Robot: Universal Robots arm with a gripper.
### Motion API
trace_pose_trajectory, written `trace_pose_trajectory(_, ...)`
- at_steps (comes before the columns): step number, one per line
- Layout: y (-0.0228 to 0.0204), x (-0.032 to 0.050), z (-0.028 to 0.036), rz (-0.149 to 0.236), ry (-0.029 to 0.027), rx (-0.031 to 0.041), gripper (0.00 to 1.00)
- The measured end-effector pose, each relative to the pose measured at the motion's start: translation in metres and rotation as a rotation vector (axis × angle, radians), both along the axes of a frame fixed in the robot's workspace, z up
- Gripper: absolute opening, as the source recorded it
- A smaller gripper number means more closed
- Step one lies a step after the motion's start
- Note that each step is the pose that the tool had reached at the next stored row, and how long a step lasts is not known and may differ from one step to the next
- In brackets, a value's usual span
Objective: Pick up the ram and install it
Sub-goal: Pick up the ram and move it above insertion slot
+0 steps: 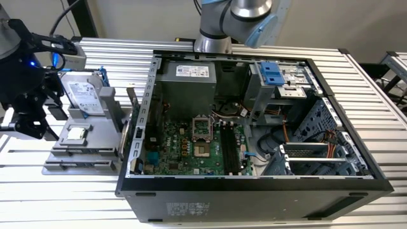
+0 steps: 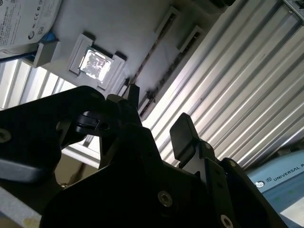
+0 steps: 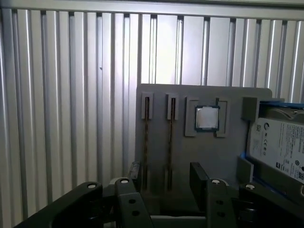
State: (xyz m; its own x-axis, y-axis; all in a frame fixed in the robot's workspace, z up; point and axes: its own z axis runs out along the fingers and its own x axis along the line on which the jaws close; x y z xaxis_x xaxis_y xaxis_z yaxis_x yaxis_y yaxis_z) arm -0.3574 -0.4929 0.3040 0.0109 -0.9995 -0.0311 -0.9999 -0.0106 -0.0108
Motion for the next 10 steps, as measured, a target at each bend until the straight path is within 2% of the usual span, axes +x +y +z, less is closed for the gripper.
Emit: trace_pose_trajectory(10, 0.0000, 0.0000, -0.0109, -0.003, 0.0001, -0.0002, 1.00)
